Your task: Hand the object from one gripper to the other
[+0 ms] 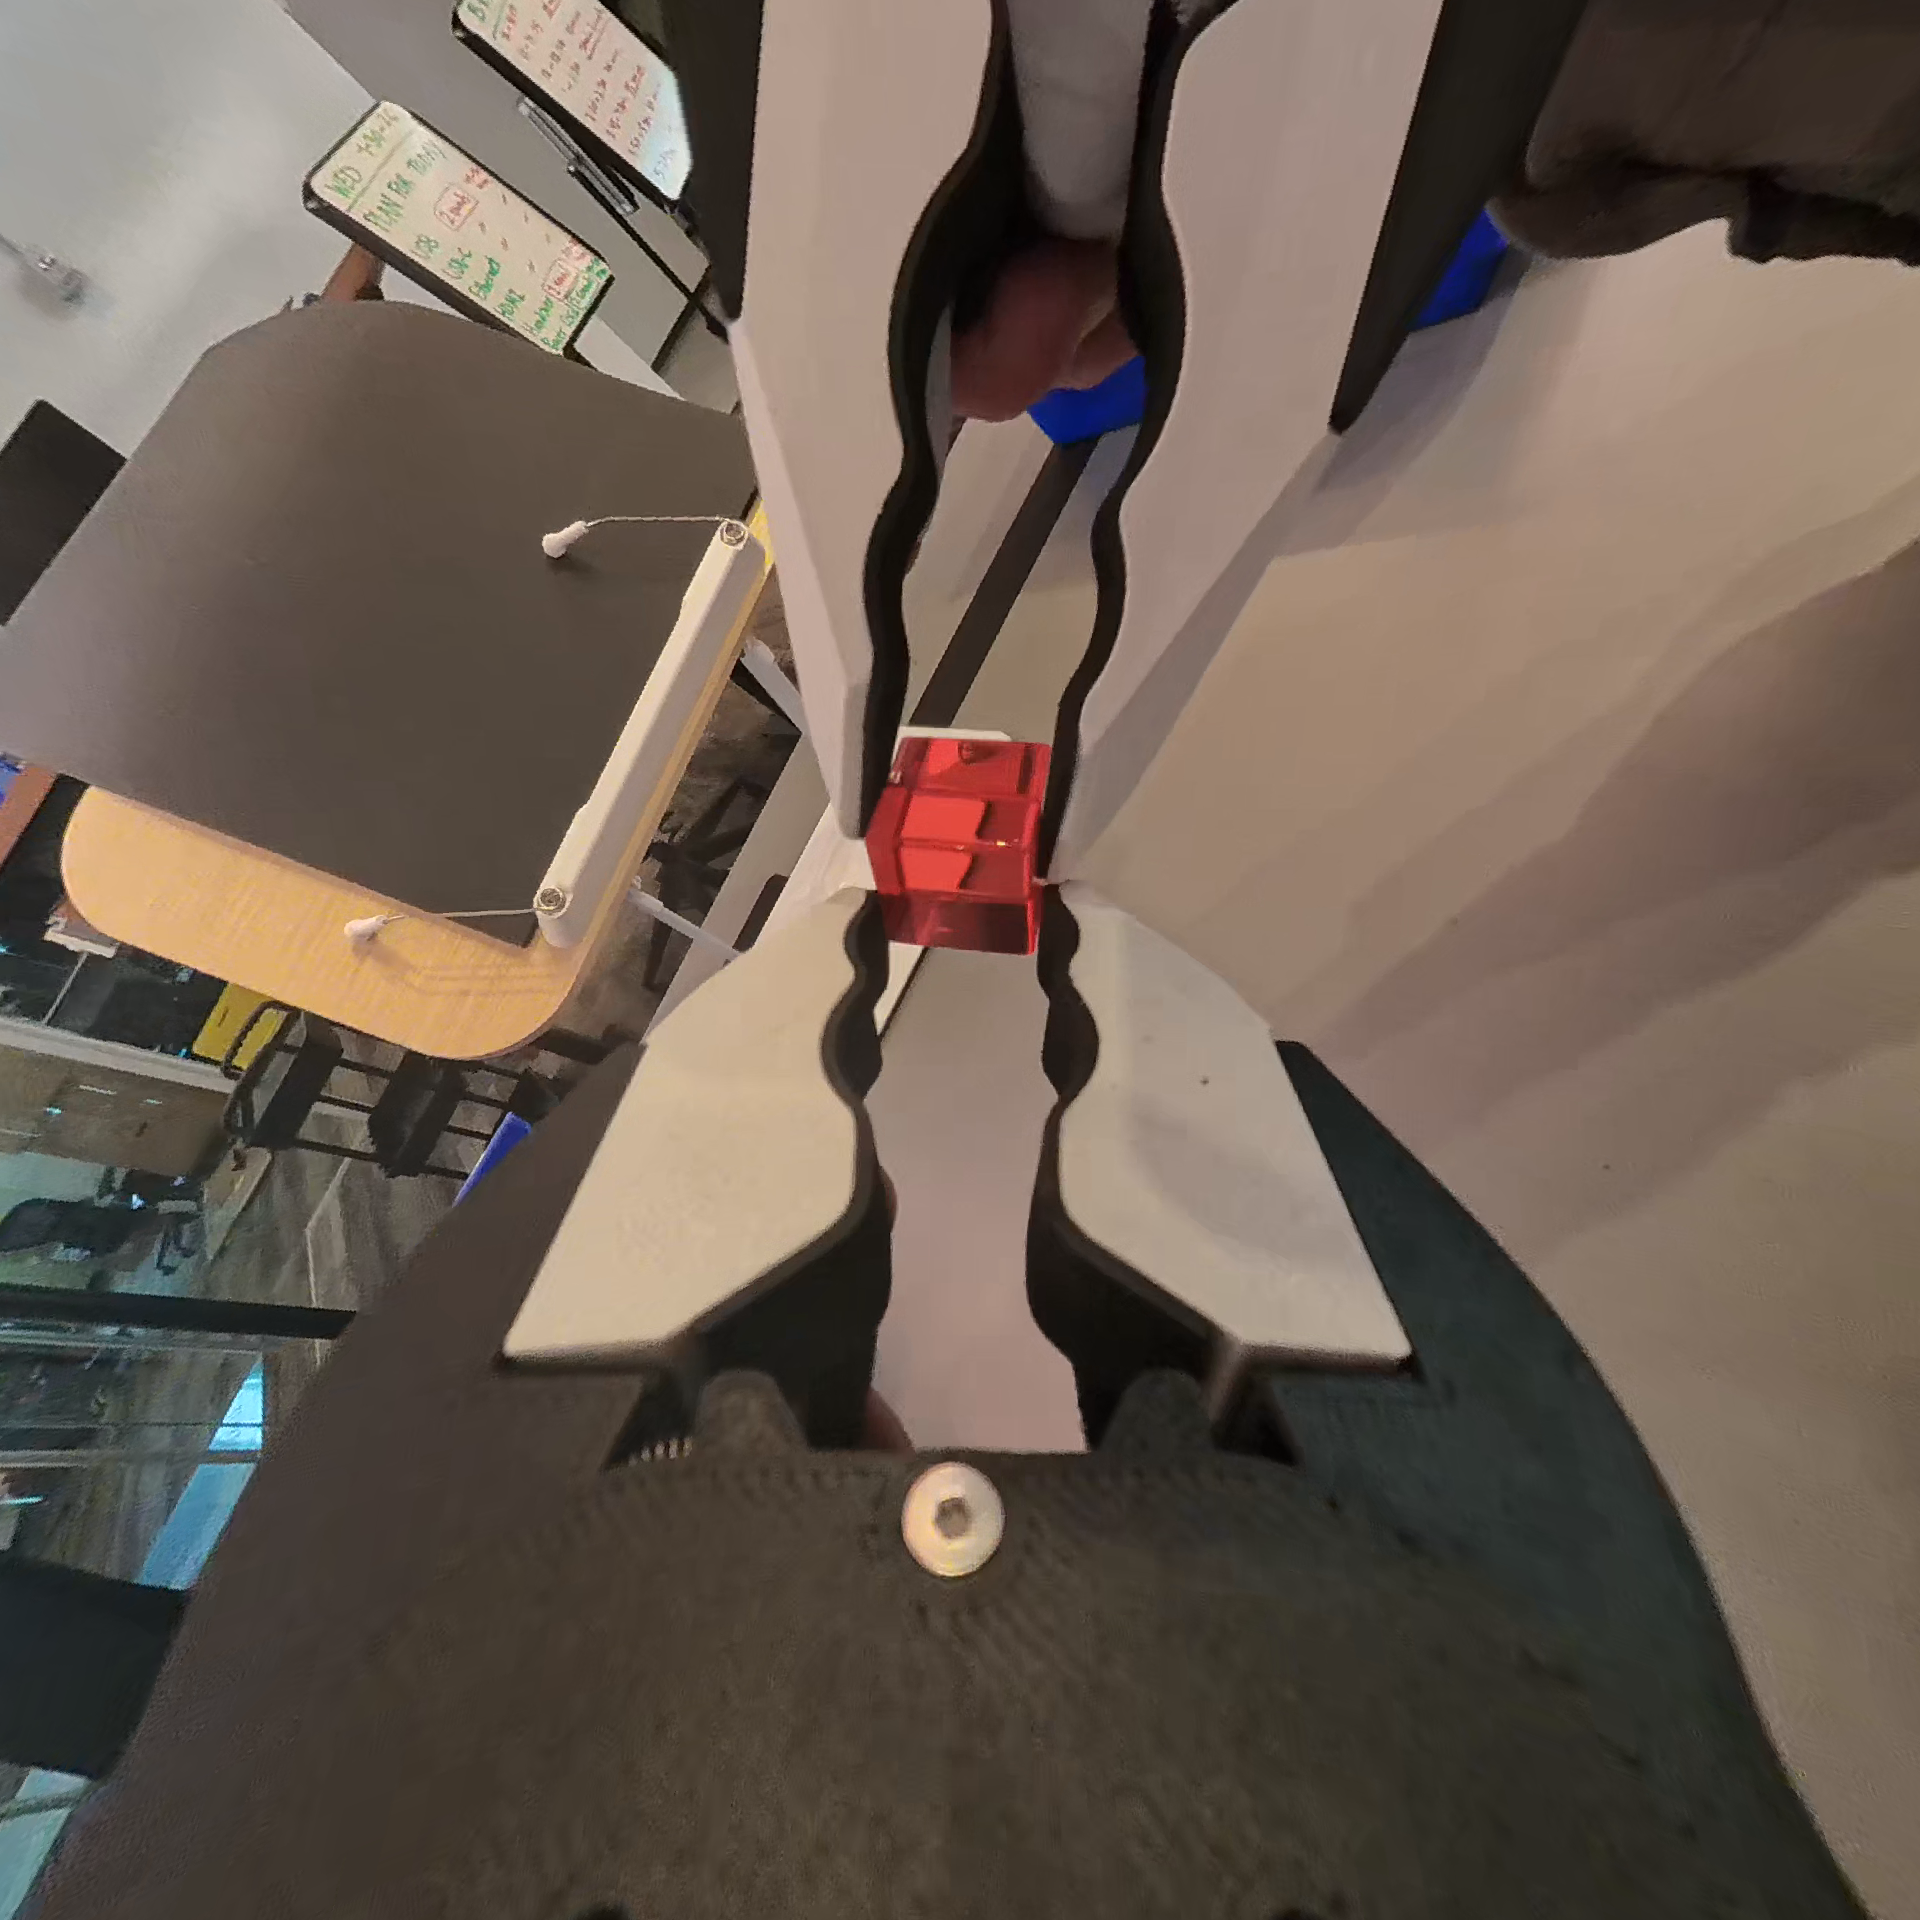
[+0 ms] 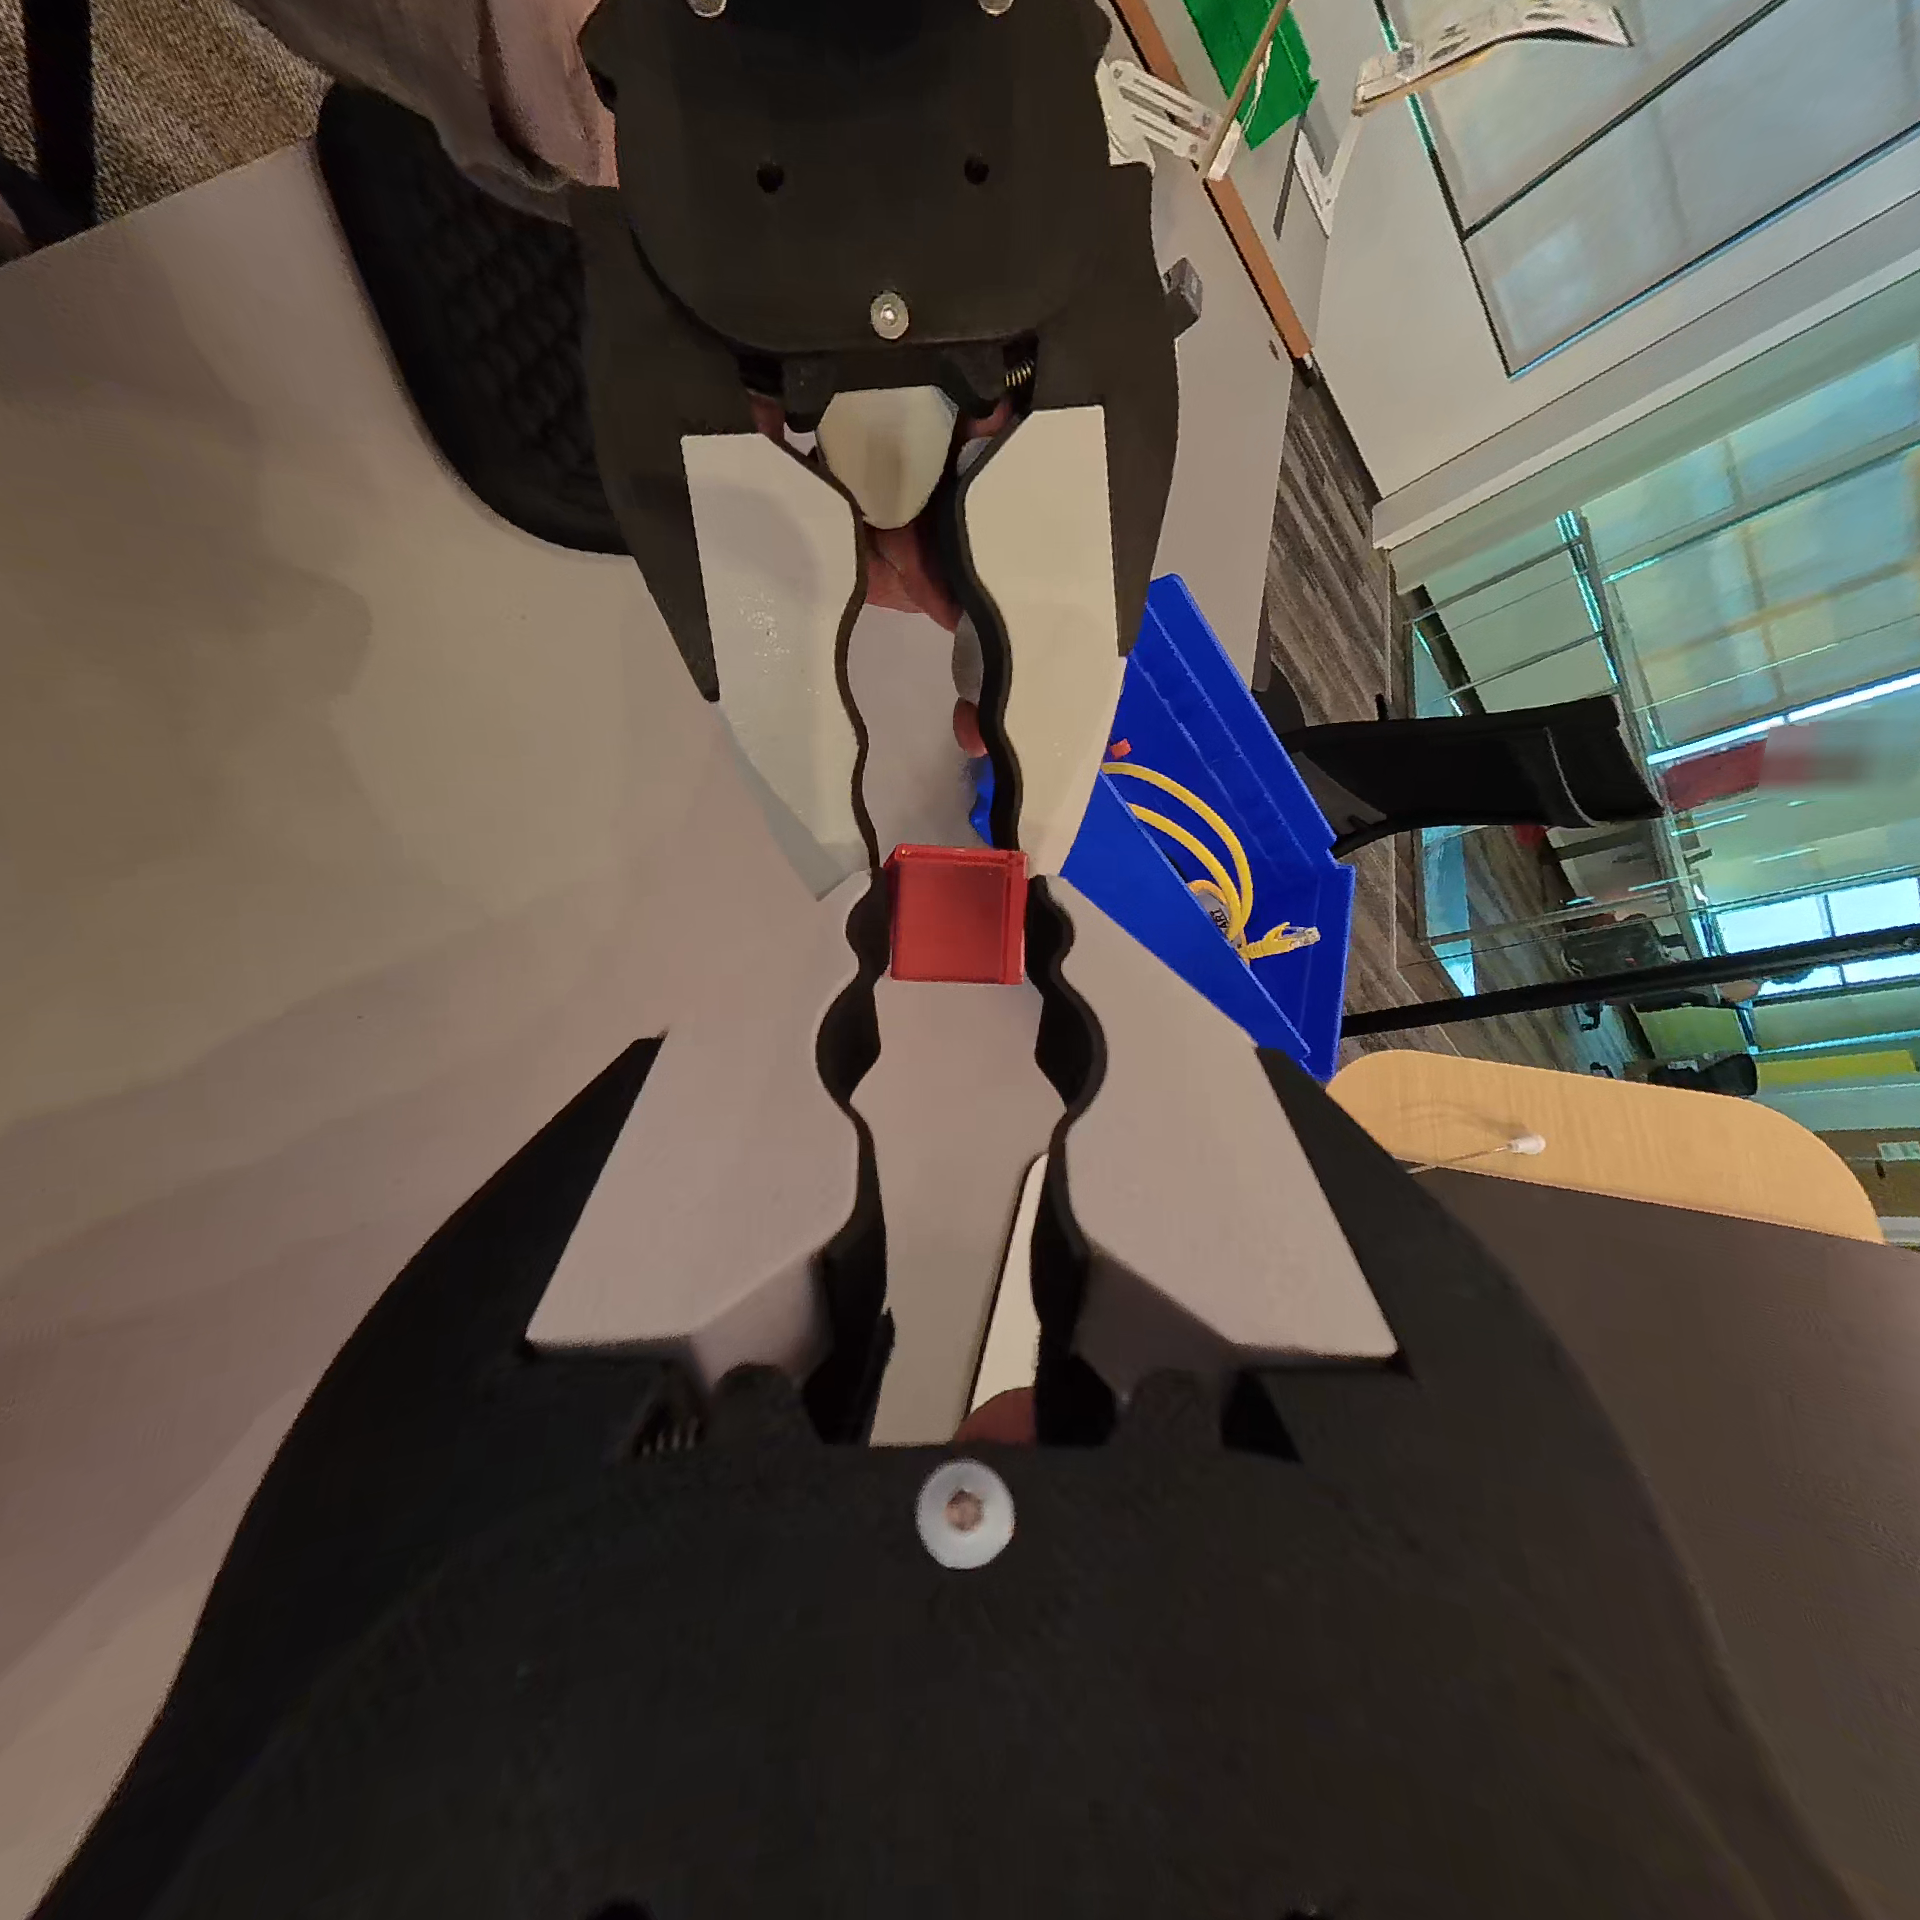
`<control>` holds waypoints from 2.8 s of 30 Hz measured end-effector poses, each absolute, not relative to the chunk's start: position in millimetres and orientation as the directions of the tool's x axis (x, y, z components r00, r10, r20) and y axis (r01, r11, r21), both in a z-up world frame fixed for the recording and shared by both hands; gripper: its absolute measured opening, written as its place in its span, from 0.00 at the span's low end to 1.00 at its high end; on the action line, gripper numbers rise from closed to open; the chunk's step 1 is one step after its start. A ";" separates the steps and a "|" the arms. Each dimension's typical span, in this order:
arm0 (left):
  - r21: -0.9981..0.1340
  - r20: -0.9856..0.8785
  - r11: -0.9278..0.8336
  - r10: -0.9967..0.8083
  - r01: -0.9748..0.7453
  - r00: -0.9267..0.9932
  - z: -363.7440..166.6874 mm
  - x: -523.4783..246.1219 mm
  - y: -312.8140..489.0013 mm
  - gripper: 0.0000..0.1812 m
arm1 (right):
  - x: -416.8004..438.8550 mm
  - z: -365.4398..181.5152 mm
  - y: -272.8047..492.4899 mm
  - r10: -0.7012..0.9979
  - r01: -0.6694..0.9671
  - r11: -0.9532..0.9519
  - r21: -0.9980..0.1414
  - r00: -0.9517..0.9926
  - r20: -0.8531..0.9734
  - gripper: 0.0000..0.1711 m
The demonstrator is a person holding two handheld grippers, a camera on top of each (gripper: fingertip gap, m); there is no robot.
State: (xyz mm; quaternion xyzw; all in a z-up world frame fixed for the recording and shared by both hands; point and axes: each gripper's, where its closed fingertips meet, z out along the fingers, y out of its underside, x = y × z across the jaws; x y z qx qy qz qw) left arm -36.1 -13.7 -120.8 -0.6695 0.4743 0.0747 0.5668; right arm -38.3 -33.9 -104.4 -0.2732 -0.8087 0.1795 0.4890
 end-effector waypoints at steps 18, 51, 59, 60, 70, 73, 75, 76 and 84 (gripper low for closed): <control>-0.914 -0.394 0.164 -0.577 -0.371 0.716 -71.9 -39.3 -21.3 0.15 | -34.8 -59.0 -29.1 0.715 0.078 0.689 -0.721 -0.240 0.657 0.20; -0.952 -0.076 0.272 -0.654 0.141 0.752 -25.9 -64.2 -37.7 0.15 | -60.1 -15.2 -27.9 0.949 -0.213 0.199 -0.956 -0.201 0.242 0.22; -0.951 -0.103 0.285 -0.652 0.117 0.751 -26.7 -59.9 -38.6 0.15 | -67.4 -21.8 -31.0 0.950 -0.198 0.192 -0.961 -0.207 0.232 0.22; -0.951 -0.104 0.285 -0.654 0.117 0.749 -26.4 -59.7 -39.0 0.15 | -67.3 -21.5 -31.4 0.950 -0.200 0.186 -0.962 -0.212 0.228 0.22; -0.952 -0.067 0.263 -0.682 0.158 0.728 -27.2 -59.3 -38.8 0.15 | -62.2 -20.5 -34.4 0.941 -0.237 0.160 -0.958 -0.256 0.221 0.20; -0.950 -0.041 0.252 -0.686 0.184 0.727 -27.3 -63.1 -37.0 0.15 | -61.0 -20.0 -37.1 0.937 -0.240 0.127 -0.962 -0.290 0.196 0.21; -0.953 -0.044 0.247 -0.689 0.178 0.723 -29.4 -61.5 -36.4 0.15 | -62.4 -20.6 -37.4 0.938 -0.239 0.116 -0.964 -0.292 0.185 0.21; -0.956 -0.054 0.244 -0.692 0.162 0.720 -31.7 -59.0 -36.2 0.15 | -63.3 -21.2 -38.4 0.938 -0.237 0.111 -0.965 -0.297 0.181 0.21; -0.968 -0.065 0.214 -0.719 0.131 0.692 -39.3 -52.0 -36.4 0.15 | -64.2 -25.9 -47.2 0.921 -0.211 0.074 -0.975 -0.359 0.148 0.14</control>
